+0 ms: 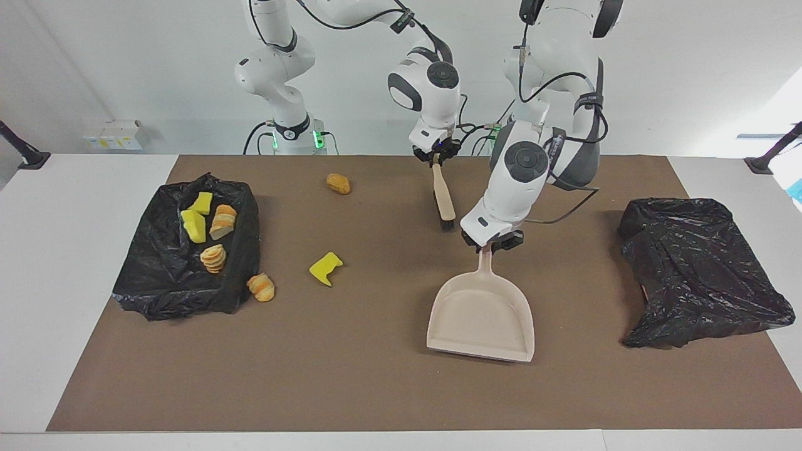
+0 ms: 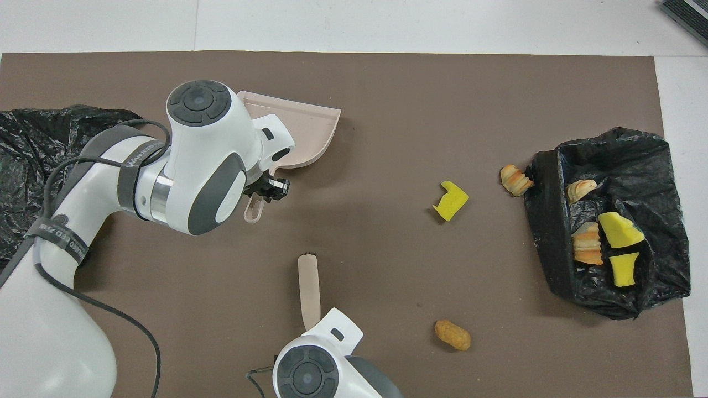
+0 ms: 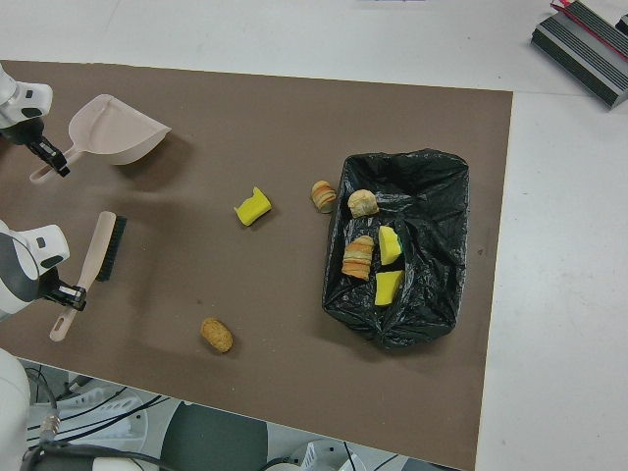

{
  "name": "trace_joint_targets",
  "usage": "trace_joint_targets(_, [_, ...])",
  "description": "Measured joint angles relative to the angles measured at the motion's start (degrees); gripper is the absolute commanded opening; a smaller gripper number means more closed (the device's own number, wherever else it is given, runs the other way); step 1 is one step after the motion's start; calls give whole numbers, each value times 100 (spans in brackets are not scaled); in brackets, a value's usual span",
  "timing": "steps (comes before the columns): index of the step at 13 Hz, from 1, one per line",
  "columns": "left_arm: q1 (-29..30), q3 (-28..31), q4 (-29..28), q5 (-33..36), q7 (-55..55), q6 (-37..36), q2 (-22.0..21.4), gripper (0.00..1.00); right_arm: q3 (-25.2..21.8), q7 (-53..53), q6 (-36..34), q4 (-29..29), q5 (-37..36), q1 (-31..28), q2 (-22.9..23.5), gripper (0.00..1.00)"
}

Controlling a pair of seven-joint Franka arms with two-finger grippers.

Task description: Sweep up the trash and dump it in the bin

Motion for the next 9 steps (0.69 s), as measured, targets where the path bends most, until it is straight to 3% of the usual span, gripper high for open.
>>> trace_joint_targets(4, [14,16,-12,300,1305,-163,-27,0,-25,-10,-861,-80,-665,-749,-616,0])
trace_joint_targets(9, [-16,-40,-216,847,3295,-414,-171,0,-42,-1320,-809,-72,-1689,-1982,-239,0])
